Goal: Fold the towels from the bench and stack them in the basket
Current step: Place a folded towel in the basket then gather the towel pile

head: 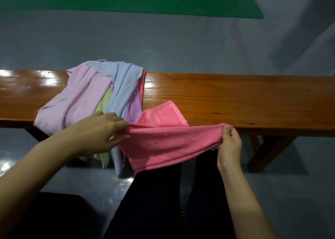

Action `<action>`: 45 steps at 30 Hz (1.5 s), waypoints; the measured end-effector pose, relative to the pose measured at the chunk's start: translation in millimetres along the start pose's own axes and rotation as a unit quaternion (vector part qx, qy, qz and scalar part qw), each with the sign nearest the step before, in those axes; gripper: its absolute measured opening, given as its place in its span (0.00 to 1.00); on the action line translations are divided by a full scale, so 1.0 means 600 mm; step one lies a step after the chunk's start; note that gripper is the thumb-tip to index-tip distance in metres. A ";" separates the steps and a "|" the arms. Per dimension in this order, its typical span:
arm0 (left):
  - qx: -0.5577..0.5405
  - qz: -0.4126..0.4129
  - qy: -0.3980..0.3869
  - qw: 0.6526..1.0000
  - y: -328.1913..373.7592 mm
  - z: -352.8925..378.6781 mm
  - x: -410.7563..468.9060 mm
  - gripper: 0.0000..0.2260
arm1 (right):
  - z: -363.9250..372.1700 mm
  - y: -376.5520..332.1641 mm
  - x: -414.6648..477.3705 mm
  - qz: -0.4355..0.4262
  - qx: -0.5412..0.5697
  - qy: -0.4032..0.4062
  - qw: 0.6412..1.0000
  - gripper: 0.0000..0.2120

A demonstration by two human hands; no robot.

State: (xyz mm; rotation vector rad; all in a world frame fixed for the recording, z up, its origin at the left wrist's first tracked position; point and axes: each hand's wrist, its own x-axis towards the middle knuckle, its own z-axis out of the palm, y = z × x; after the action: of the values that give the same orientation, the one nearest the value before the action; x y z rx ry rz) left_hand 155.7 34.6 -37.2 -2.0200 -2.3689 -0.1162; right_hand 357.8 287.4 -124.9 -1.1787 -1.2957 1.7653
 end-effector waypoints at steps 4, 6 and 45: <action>0.059 0.016 -0.002 0.998 -0.009 -0.013 0.007 0.04 | -0.002 -0.003 0.002 -0.023 -0.019 -0.003 1.000 0.11; 0.065 0.012 -0.009 0.998 -0.006 -0.018 0.009 0.11 | -0.001 -0.004 0.002 -0.034 -0.025 -0.005 0.999 0.11; -0.003 -0.015 0.061 0.998 0.033 -0.023 -0.045 0.16 | -0.039 0.001 0.027 -0.034 0.019 0.113 0.993 0.12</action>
State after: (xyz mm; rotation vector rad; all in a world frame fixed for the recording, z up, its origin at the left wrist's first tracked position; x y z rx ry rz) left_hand 179.0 10.0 -24.7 -1.9204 -2.3271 -0.2408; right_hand 373.2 310.1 -132.9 -1.2578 -1.1494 1.5524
